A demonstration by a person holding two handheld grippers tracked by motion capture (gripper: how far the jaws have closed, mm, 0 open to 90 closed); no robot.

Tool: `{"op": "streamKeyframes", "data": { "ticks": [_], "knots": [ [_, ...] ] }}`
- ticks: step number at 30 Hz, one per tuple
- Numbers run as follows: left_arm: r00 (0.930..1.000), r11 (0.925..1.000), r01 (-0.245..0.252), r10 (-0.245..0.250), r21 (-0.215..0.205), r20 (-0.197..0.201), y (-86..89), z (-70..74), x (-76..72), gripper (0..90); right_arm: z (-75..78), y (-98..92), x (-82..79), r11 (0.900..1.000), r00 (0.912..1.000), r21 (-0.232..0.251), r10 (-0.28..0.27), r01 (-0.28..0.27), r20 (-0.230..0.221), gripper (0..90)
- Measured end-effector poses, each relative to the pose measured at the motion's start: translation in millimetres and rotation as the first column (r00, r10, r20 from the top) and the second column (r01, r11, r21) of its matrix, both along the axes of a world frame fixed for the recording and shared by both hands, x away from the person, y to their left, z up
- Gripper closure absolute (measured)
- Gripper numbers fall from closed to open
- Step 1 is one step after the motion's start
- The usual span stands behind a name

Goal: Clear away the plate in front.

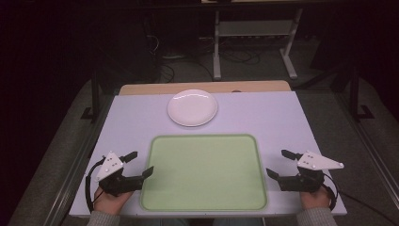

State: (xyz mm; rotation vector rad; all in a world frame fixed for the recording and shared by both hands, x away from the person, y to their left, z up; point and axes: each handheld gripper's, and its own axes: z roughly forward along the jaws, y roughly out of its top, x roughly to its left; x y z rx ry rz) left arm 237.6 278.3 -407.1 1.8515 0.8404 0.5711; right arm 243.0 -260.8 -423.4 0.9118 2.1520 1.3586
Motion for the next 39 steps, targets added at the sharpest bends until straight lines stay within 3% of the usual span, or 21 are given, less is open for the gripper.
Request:
{"op": "streamKeyframes", "data": {
  "ticks": [39],
  "knots": [
    [0.9996, 0.9998, -0.004, 0.004, -0.018, -0.029, -0.1, -2.2, 5.0, 19.8, 0.7, 0.5, -1.6, 1.000, 1.0000, 0.002, 0.004, -0.004, 0.008, 13.5]
  ]
}}
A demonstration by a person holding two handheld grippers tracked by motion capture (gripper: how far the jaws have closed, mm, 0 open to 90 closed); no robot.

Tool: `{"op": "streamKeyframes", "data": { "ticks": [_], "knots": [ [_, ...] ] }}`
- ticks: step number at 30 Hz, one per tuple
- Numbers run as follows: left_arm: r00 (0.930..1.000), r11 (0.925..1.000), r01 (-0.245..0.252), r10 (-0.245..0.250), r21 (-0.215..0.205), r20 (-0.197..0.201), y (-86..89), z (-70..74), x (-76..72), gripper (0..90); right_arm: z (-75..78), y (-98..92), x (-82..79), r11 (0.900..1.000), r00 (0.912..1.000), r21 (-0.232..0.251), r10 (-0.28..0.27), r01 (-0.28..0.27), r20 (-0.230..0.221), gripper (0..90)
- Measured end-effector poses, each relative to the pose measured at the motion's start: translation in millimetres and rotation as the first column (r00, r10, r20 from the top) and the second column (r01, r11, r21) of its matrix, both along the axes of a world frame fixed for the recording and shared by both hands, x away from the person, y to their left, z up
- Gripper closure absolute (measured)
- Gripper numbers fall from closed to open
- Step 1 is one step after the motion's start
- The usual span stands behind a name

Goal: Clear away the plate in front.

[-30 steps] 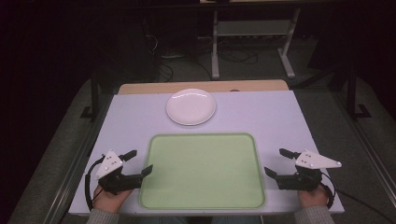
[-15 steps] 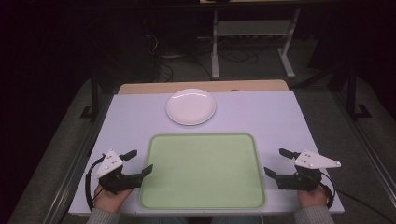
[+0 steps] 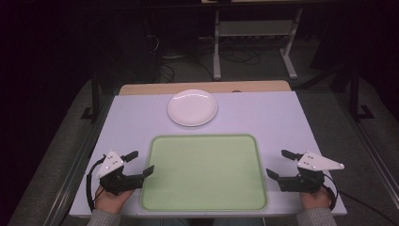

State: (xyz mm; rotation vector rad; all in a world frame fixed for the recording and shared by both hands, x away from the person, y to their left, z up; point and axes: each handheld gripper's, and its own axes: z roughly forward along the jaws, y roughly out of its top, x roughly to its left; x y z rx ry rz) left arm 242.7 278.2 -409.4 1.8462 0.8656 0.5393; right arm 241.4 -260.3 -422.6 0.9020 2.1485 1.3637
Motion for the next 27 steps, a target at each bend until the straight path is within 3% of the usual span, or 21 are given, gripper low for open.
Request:
{"op": "streamKeyframes", "data": {
  "ticks": [18, 20, 22, 24, 25, 27],
  "knots": [
    [0.9999, 1.0000, -0.006, 0.006, 0.002, -0.011, -0.8, -0.1, 6.1, 19.8, 1.2, 0.1, -1.9, 1.000, 0.9999, -0.001, 0.003, -0.003, 0.015, 13.6],
    [0.9998, 0.9999, -0.007, 0.007, -0.010, -0.018, -0.8, 1.3, 7.3, 19.8, 1.2, 0.1, -2.1, 1.000, 0.9999, 0.000, 0.003, -0.003, 0.015, 13.6],
    [0.9992, 0.9983, -0.001, -0.002, -0.059, -0.040, 0.0, 3.7, 10.6, 19.9, 1.2, 0.1, -2.2, 1.000, 0.9999, 0.000, 0.002, -0.002, 0.016, 13.6],
    [0.9988, 0.9977, -0.001, -0.003, -0.067, -0.048, 0.3, 4.4, 12.1, 19.9, 1.2, 0.2, -2.3, 1.000, 0.9999, 0.001, 0.002, -0.002, 0.015, 13.5],
    [0.9974, 0.9950, -0.002, -0.005, -0.100, -0.072, 1.1, 5.3, 15.5, 19.8, 1.2, 0.4, -2.4, 1.000, 0.9999, 0.000, 0.000, 0.000, 0.015, 13.5],
    [0.9964, 0.9926, -0.001, -0.009, -0.121, -0.084, 1.5, 5.6, 17.4, 19.8, 1.1, 0.5, -2.3, 1.000, 0.9999, -0.001, 0.000, 0.000, 0.015, 13.6]
  ]
}}
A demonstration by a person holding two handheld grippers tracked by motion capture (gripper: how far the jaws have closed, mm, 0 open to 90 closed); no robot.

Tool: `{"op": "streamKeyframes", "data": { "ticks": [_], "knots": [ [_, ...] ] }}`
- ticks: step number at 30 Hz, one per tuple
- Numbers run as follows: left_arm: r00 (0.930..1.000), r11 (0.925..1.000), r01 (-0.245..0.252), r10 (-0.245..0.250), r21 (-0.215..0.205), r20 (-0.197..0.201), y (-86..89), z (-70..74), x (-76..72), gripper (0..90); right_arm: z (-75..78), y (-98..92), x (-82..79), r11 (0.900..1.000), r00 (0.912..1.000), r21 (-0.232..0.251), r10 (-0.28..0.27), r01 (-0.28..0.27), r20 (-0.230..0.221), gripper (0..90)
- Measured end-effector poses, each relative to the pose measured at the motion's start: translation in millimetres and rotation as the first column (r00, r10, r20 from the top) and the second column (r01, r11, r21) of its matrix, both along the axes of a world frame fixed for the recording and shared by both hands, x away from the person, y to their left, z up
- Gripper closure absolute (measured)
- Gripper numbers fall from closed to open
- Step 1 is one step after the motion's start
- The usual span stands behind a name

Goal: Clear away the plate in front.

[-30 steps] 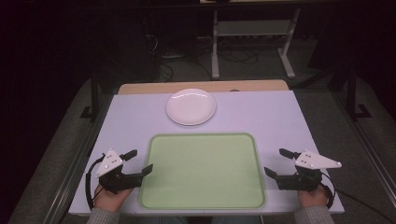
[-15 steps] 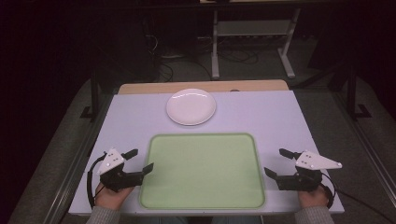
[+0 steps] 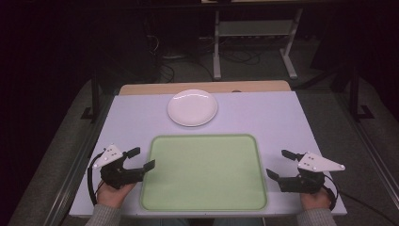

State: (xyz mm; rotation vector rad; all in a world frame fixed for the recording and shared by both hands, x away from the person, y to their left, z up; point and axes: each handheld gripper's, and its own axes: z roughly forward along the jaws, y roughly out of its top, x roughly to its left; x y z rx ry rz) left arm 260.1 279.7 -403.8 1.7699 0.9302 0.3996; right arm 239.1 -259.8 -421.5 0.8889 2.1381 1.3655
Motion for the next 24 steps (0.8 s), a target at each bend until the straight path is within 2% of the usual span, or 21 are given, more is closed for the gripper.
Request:
{"op": "streamKeyframes", "data": {
  "ticks": [6, 10, 11, 15, 22, 24],
  "knots": [
    [0.9988, 0.9985, -0.013, 0.010, -0.053, -0.047, 2.1, 3.5, 10.8, 19.8, 0.0, -0.2, 0.1, 1.000, 1.0000, 0.002, -0.001, 0.001, 0.003, 13.6],
    [0.9977, 0.9980, -0.020, 0.016, -0.060, -0.066, 2.2, 4.7, 15.8, 19.8, -0.1, -0.2, 0.3, 1.000, 1.0000, 0.002, 0.000, 0.000, 0.003, 13.5],
    [0.9957, 0.9967, -0.022, 0.015, -0.078, -0.091, 1.5, 5.5, 20.8, 19.8, 0.0, -0.1, 0.3, 1.000, 1.0000, 0.004, 0.001, -0.001, 0.003, 13.5],
    [0.9921, 0.9934, -0.035, 0.021, -0.109, -0.124, -2.0, 6.6, 30.2, 19.7, 0.0, -0.1, 0.3, 1.000, 1.0000, 0.007, 0.001, -0.001, 0.003, 13.6],
    [0.9886, 0.9921, -0.048, 0.031, -0.116, -0.148, -11.3, 8.4, 41.2, 20.5, 0.1, -0.6, 0.5, 1.000, 1.0000, 0.009, 0.001, -0.001, 0.004, 13.5],
    [0.9857, 0.9890, -0.058, 0.035, -0.136, -0.165, -15.0, 8.9, 48.6, 20.9, 0.1, -0.6, 0.7, 1.000, 1.0000, 0.011, 0.002, -0.002, 0.004, 13.6]
  ]
}}
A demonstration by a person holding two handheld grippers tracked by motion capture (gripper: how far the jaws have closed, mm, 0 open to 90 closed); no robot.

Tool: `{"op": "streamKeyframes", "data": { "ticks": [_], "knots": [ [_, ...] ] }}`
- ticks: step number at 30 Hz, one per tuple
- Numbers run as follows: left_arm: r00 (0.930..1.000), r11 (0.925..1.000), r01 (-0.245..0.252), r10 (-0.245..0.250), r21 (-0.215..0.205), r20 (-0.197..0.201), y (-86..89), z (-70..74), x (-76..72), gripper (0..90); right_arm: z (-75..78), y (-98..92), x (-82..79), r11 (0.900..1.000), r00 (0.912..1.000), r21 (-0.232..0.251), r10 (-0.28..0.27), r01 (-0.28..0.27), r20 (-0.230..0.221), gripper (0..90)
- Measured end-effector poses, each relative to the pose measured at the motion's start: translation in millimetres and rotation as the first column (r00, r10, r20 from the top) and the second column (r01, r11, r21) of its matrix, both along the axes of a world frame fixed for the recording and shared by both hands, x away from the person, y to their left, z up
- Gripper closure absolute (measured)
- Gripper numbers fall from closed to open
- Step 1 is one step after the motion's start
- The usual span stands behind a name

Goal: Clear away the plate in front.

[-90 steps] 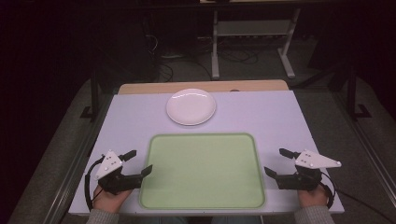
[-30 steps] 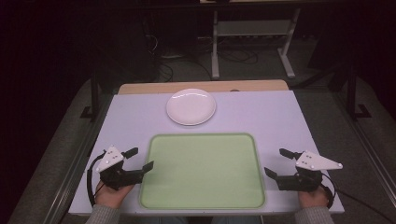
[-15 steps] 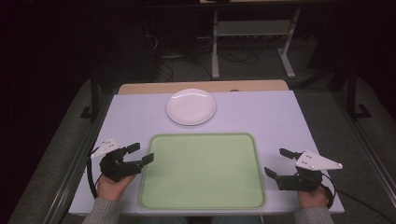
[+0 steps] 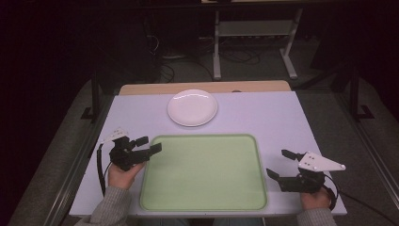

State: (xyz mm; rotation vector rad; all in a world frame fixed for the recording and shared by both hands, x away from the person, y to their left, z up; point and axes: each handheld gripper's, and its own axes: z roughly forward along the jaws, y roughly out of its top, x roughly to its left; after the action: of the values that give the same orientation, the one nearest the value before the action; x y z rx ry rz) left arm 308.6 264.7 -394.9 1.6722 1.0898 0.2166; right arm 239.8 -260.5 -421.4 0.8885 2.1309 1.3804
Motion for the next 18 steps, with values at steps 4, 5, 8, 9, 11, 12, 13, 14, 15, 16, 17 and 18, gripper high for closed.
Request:
{"op": "streamKeyframes", "data": {
  "ticks": [4, 5, 8, 9, 11, 12, 13, 14, 15, 16, 17, 18],
  "knots": [
    [0.9999, 0.9998, -0.007, 0.007, -0.020, -0.014, -3.8, 0.1, 9.6, 21.5, -0.1, 0.1, 0.2, 1.000, 1.0000, 0.003, 0.002, -0.002, 0.000, 13.5],
    [0.9996, 0.9995, -0.017, 0.017, -0.026, -0.023, -5.3, 0.8, 17.9, 21.6, -0.1, 0.1, 0.5, 1.000, 1.0000, 0.003, 0.002, -0.002, 0.001, 13.6],
    [0.9989, 0.9994, -0.026, 0.026, -0.022, -0.038, -9.2, 3.0, 30.3, 21.7, 0.0, -0.2, 0.7, 1.000, 1.0000, 0.006, 0.002, -0.002, 0.001, 13.6],
    [0.9989, 0.9994, -0.026, 0.026, -0.022, -0.038, -9.2, 3.0, 30.3, 21.8, 0.0, -0.2, 0.7, 1.000, 1.0000, 0.006, 0.002, -0.002, 0.001, 13.6],
    [0.9987, 0.9993, -0.029, 0.028, -0.022, -0.042, -12.1, 4.8, 37.7, 21.8, 0.1, -0.8, 0.8, 1.000, 1.0000, 0.008, 0.000, 0.000, 0.001, 13.5],
    [0.9985, 0.9993, -0.030, 0.029, -0.022, -0.047, -13.9, 5.9, 41.6, 21.8, 0.1, -0.8, 0.8, 1.000, 1.0000, 0.008, 0.000, 0.000, 0.001, 13.5],
    [0.9982, 0.9994, -0.029, 0.028, -0.020, -0.052, -17.5, 9.1, 48.6, 22.4, 0.0, -1.0, 1.0, 1.000, 1.0000, 0.011, 0.001, -0.001, 0.001, 13.5],
    [0.9982, 0.9994, -0.030, 0.029, -0.018, -0.052, -19.5, 11.3, 52.0, 22.6, 0.0, -1.0, 1.1, 1.000, 1.0000, 0.011, 0.001, -0.001, 0.000, 13.5],
    [0.9984, 0.9994, -0.032, 0.032, -0.012, -0.048, -21.2, 13.6, 55.6, 22.5, 0.0, -1.0, 1.2, 1.000, 1.0000, 0.011, 0.002, -0.002, 0.000, 13.6],
    [0.9985, 0.9993, -0.036, 0.036, -0.013, -0.042, -23.0, 15.8, 58.5, 22.5, 0.0, -1.1, 1.2, 1.000, 1.0000, 0.012, 0.002, -0.002, 0.001, 13.6],
    [0.9985, 0.9993, -0.036, 0.036, -0.013, -0.042, -23.0, 15.8, 58.5, 22.5, 0.0, -1.1, 1.2, 1.000, 1.0000, 0.012, 0.002, -0.002, 0.001, 13.6],
    [0.9985, 0.9993, -0.034, 0.033, -0.013, -0.043, -24.6, 18.5, 62.8, 22.5, 0.1, -1.4, 1.3, 1.000, 1.0000, 0.015, 0.003, -0.003, 0.003, 13.6]
  ]
}}
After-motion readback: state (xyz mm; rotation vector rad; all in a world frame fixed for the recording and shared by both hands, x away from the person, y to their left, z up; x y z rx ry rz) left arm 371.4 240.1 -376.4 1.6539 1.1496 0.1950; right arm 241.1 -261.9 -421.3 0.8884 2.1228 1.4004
